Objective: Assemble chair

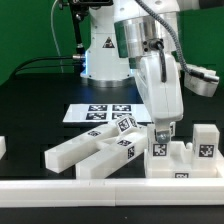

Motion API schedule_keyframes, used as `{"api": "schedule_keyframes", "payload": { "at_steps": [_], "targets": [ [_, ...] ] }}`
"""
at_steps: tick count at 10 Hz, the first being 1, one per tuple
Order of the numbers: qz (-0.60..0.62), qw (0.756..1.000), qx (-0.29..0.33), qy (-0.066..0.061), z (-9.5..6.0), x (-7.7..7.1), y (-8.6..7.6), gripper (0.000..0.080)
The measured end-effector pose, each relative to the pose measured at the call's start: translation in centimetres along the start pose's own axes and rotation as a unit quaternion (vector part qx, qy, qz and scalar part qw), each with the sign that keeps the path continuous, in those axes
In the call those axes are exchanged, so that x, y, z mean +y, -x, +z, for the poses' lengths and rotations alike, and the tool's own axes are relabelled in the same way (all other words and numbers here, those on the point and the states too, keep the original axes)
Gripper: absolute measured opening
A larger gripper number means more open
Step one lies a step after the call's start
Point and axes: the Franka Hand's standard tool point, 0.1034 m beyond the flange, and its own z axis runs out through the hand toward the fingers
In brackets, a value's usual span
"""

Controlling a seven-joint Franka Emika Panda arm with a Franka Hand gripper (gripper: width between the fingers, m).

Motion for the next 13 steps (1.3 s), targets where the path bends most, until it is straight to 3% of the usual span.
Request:
{"api": "schedule_keyframes", "payload": {
  "at_steps": [1, 2, 3, 5, 9, 10, 13],
  "targets": [
    [-0.037, 0.999, 0.001, 0.000, 0.05, 0.03, -0.08, 0.0505],
    [-0.081, 0.997, 0.001, 0.001, 0.05, 0.03, -0.23, 0.0619],
    [-0.139, 0.990, 0.001, 0.000, 0.02, 0.01, -0.40, 0.0640],
    [-0.300, 0.954, 0.005, 0.003, -0.06, -0.07, -0.54, 0.0647],
    [-0.440, 0.898, 0.007, 0.006, -0.02, -0.02, -0.59, 0.0649],
    [-0.474, 0.881, 0.007, 0.007, -0.02, -0.02, -0.59, 0.0649],
    [-0.633, 0.774, 0.021, 0.023, -0.03, -0.11, -0.44, 0.0649]
  ]
}}
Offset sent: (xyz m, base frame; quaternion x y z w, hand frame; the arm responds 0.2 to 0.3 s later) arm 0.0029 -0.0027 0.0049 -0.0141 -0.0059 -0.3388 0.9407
